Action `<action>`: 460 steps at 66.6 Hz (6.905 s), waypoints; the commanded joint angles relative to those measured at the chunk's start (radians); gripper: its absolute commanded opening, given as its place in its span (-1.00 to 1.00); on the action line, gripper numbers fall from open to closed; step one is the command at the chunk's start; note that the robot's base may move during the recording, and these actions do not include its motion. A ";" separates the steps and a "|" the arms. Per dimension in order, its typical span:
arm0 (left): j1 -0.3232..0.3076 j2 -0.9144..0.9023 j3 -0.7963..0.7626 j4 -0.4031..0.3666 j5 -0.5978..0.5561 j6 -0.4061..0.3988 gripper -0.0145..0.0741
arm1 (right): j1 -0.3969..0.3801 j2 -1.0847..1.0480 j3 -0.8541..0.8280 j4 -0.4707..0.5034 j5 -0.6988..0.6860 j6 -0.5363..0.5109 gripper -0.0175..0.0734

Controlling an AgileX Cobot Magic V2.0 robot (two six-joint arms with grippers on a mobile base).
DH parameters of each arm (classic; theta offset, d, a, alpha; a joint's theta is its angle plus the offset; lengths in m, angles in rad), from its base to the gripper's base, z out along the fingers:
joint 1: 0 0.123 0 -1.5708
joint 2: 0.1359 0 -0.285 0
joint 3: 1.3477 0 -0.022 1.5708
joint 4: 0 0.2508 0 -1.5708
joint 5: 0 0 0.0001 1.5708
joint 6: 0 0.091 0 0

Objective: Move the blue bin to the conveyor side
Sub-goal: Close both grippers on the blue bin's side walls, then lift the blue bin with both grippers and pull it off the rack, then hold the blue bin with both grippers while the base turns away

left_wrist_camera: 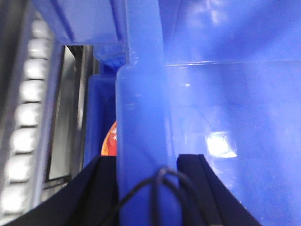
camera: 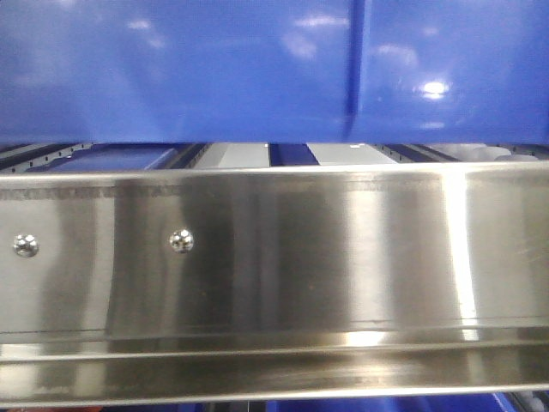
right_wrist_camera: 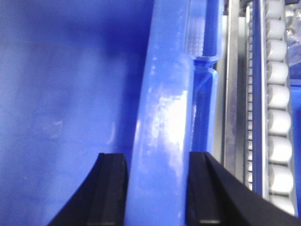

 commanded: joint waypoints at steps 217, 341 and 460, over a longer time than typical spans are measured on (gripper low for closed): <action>0.000 -0.584 0.264 -0.059 -0.338 -0.001 -0.70 | -0.004 -0.667 0.322 -0.151 -0.306 -0.014 -0.79; 0.000 -0.612 0.264 -0.059 -0.340 -0.001 -0.70 | -0.004 -0.667 0.322 -0.151 -0.306 -0.014 -0.79; 0.000 -0.612 0.264 -0.055 -0.340 -0.001 -0.70 | -0.004 -0.670 0.322 -0.151 -0.306 -0.014 -0.79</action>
